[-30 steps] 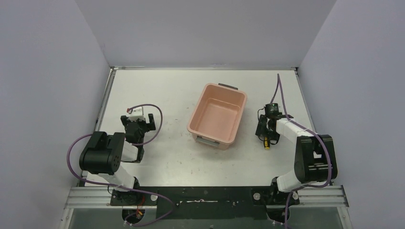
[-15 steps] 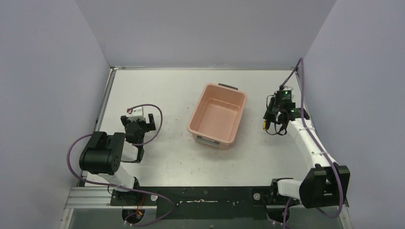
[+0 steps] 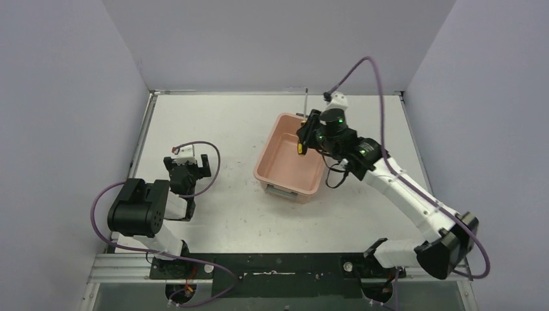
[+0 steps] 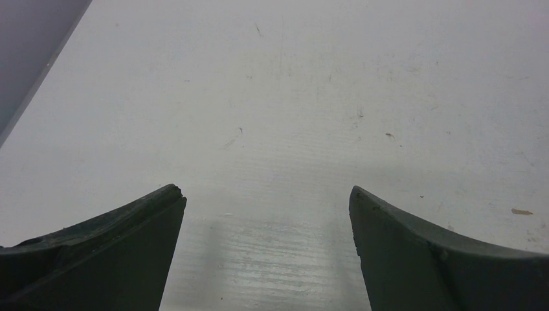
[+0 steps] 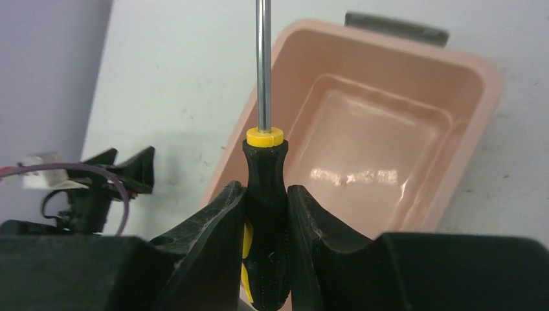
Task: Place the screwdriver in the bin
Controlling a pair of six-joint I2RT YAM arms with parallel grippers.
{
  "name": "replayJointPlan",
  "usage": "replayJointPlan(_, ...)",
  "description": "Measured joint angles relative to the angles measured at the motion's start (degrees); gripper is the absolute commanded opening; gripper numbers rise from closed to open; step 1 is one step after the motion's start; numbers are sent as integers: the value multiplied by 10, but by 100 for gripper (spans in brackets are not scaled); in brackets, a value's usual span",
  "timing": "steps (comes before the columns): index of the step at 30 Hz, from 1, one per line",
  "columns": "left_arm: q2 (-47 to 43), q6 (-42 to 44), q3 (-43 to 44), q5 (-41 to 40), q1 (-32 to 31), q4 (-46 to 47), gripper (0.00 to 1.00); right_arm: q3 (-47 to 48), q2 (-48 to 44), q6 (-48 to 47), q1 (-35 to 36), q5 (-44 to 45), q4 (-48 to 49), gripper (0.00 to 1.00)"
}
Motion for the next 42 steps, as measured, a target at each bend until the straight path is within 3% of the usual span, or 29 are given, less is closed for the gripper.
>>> replayJointPlan(7,0,0,0,0,0,0,97,-68,151,30,41,2,26,0)
replayJointPlan(17,0,0,0,0,0,0,97,-120,257,48,43,15,52,2)
replayJointPlan(20,0,0,0,0,0,0,97,-120,292,49,43,18,60,15)
replayJointPlan(24,0,0,0,0,0,0,97,-120,310,52,43,21,60,53)
replayJointPlan(27,0,0,0,0,0,0,97,-110,310,54,43,28,53,74)
replayJointPlan(35,0,0,0,0,0,0,97,-48,274,26,43,42,24,100)
replayJointPlan(42,0,0,0,0,0,0,97,-34,120,-60,14,40,22,100)
